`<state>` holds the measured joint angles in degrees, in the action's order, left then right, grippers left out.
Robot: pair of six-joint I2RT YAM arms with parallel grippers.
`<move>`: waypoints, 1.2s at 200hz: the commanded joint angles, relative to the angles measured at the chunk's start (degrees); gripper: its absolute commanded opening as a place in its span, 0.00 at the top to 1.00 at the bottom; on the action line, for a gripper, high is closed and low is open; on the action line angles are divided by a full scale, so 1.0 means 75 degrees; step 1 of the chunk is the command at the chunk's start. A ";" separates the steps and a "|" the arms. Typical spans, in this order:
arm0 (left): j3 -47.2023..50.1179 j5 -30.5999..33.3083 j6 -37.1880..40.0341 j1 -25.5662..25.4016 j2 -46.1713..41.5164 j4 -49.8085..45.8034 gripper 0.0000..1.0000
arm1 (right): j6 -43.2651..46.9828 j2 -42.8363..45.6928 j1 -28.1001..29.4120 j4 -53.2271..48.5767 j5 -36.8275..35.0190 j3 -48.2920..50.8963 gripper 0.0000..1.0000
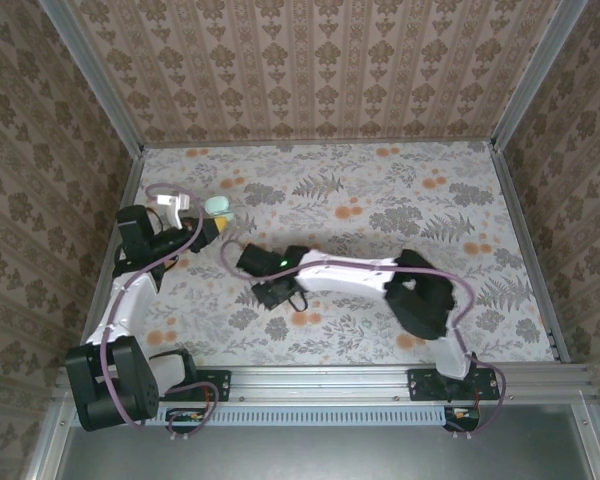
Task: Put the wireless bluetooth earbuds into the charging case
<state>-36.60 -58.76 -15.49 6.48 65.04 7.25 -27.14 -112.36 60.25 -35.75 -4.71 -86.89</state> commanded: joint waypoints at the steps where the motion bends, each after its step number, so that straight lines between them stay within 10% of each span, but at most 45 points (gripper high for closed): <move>1: 0.0151 -0.0286 -0.0144 -0.0390 -0.0099 0.0617 0.86 | -0.0761 0.1536 -0.0257 0.0963 0.0159 0.0723 0.79; 127: 0.0987 0.0832 -0.0311 -0.3579 -0.0697 0.3652 0.86 | -0.1616 0.4268 -0.0709 0.1910 0.1366 0.1049 0.77; 240: 0.1431 0.0967 -0.0367 -0.4085 -0.1185 0.4162 0.86 | -0.1468 0.4578 -0.0804 0.1778 0.1015 0.1183 0.77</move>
<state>-26.70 -51.33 -18.06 -23.55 58.02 37.12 -38.17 -78.15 54.50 -22.87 3.64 -78.35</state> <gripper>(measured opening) 0.238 0.231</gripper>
